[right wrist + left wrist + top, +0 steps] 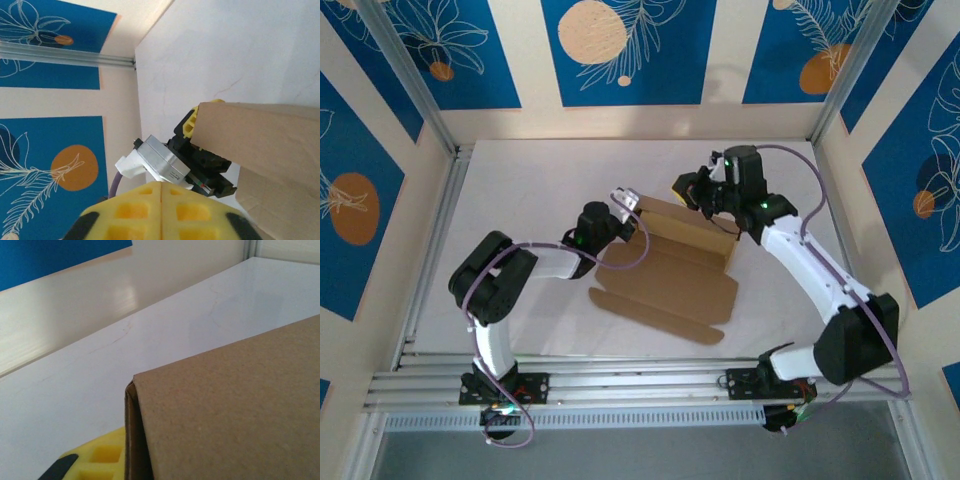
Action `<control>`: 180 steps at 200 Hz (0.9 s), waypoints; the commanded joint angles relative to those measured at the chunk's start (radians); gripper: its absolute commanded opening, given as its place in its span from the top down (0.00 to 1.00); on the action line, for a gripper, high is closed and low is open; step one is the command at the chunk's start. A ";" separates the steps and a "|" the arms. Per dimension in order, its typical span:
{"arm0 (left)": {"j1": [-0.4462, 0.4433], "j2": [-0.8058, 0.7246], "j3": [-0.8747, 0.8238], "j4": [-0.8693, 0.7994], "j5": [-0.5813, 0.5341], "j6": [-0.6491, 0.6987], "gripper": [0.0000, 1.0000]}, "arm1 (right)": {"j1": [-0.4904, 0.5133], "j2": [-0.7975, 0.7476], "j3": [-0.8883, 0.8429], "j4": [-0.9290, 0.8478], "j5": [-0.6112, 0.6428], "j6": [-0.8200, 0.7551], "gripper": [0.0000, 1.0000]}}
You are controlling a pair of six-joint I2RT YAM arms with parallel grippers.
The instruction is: Fold the paper box
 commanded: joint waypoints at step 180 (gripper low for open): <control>0.006 -0.015 -0.092 0.043 -0.072 -0.045 0.60 | 0.089 0.349 0.110 -0.154 0.016 -0.063 1.00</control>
